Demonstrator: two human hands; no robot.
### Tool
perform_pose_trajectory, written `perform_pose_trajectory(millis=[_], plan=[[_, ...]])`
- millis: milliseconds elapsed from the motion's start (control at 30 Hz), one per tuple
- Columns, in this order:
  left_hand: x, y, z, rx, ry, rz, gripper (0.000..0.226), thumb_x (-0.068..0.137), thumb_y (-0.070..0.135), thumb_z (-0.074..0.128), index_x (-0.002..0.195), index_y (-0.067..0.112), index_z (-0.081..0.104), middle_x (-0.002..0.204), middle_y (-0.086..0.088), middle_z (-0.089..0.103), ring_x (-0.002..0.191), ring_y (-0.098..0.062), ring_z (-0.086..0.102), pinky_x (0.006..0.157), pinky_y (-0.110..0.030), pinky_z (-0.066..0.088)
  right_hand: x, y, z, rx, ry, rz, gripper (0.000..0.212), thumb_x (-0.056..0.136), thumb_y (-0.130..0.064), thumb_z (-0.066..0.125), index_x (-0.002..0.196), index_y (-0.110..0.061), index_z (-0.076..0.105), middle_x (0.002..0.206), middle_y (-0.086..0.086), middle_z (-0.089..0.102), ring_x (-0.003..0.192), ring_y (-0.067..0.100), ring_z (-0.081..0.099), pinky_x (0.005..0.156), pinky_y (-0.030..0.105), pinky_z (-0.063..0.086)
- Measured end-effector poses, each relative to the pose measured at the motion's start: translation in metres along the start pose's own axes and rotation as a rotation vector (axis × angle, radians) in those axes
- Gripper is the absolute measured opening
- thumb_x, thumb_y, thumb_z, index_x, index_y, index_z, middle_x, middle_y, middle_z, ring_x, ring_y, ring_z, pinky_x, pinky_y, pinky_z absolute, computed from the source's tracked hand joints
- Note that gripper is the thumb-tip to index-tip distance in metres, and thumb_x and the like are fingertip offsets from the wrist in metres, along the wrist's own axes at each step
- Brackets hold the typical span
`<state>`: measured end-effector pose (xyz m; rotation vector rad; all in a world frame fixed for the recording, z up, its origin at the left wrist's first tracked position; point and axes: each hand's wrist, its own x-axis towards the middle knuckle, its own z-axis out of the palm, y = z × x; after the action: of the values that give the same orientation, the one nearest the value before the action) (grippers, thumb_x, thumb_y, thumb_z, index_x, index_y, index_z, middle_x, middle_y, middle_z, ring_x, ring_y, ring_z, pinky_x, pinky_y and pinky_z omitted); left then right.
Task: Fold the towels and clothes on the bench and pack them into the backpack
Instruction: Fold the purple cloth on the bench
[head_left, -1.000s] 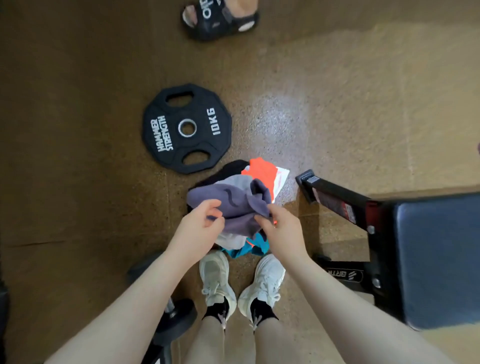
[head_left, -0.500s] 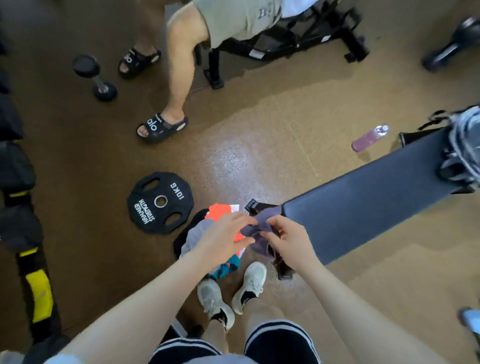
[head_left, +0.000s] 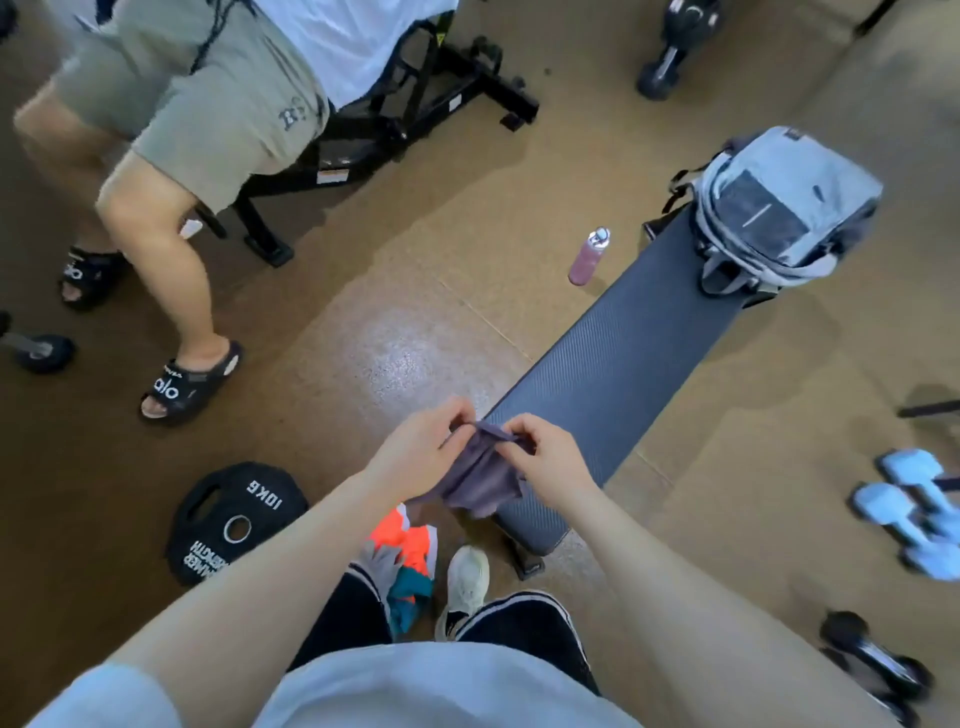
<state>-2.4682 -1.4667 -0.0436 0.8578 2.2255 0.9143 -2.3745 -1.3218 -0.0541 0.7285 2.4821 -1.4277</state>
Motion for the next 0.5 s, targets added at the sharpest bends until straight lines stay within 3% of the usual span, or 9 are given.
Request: perform_pose_trajectory(millis=[100,300,400,500], plan=[[0.033,0.021,-0.002,0.027,-0.065,0.06,0.001,0.091,0.013,0.052,0.092,0.014,0.052,0.072,0.0,0.054,0.065,-0.017,0.048,0.066,-0.031,0.038,0.01,0.013,-0.021,-0.007,0.082,0.056,0.009,0.085,-0.015,0.062,0.08,-0.018,0.056,0.08,-0.003,0.06,0.076,0.011,0.053,0.066,0.02,0.034],[0.107,0.036,-0.01,0.109,-0.225,0.144,0.005,0.09,0.015,0.056,0.094,0.012,0.058,0.073,-0.004,0.054,0.063,-0.014,0.046,0.061,-0.027,0.034,0.037,0.031,-0.053,0.104,0.303,0.236,0.007,0.087,-0.018,0.06,0.081,-0.02,0.057,0.085,-0.006,0.06,0.082,0.011,0.053,0.075,0.023,0.037],[0.143,0.038,-0.011,0.141,-0.3,0.186,0.001,0.091,0.018,0.054,0.092,0.019,0.054,0.072,0.003,0.053,0.064,-0.008,0.045,0.058,-0.017,0.034,0.05,0.037,-0.057,0.111,0.374,0.295,0.008,0.088,-0.016,0.059,0.082,-0.021,0.055,0.087,-0.006,0.059,0.083,0.011,0.052,0.071,0.019,0.037],[0.192,0.04,-0.016,0.156,-0.394,0.264,0.003,0.091,0.015,0.054,0.093,0.014,0.057,0.069,0.008,0.05,0.063,-0.001,0.043,0.059,-0.008,0.033,0.075,0.041,-0.061,0.108,0.487,0.385,0.013,0.086,-0.015,0.059,0.081,-0.025,0.053,0.089,-0.007,0.06,0.086,0.013,0.053,0.076,0.025,0.037]])
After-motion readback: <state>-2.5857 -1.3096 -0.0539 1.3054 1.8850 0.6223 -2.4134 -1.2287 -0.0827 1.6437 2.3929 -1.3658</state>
